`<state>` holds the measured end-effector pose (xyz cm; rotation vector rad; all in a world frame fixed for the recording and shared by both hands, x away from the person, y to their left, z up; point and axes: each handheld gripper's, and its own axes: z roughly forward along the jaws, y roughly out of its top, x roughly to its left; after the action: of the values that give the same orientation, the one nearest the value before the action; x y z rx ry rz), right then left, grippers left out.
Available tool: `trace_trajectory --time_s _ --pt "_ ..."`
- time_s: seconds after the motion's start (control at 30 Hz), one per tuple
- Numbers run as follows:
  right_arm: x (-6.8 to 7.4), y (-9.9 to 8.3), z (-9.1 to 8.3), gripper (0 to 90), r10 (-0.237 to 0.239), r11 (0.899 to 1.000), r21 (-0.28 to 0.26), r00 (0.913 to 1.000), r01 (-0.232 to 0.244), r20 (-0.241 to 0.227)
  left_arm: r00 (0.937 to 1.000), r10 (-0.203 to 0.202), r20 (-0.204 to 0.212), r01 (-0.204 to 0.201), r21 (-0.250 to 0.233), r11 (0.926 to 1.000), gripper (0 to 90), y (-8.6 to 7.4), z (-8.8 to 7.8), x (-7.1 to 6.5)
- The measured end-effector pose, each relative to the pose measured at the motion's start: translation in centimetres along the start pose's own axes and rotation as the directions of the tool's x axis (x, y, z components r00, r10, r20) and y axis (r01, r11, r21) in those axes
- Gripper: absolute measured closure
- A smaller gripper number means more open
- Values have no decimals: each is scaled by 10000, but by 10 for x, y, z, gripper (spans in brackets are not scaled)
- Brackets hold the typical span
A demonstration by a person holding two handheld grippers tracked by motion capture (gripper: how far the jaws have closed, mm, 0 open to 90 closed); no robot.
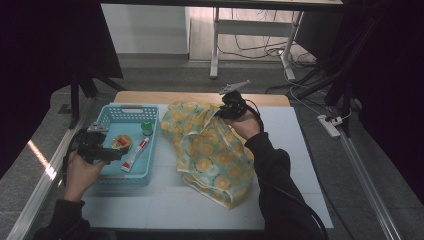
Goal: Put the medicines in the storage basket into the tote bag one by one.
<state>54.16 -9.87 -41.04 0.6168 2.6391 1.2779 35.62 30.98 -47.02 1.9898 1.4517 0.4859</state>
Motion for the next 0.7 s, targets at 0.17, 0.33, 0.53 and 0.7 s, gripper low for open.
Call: trace_trajectory --time_s 0.17,0.33,0.53,0.7 --pt "-1 -1 0 898 2 10000 -3 10000 -2 -1 9999 52 -87 -49 330 9994 0 11 10 5" --pt "-1 -1 -2 898 -19 10000 -23 10000 19 7 9998 27 -209 -14 633 9980 0 18 24 13" --pt "0 -1 -3 898 -36 10000 -50 10000 36 1 9992 -72 -382 116 1154 9932 0 21 43 19" --pt "0 -1 -1 898 -40 10000 -23 10000 40 -40 9986 -180 -492 248 1422 9895 0 23 55 22"
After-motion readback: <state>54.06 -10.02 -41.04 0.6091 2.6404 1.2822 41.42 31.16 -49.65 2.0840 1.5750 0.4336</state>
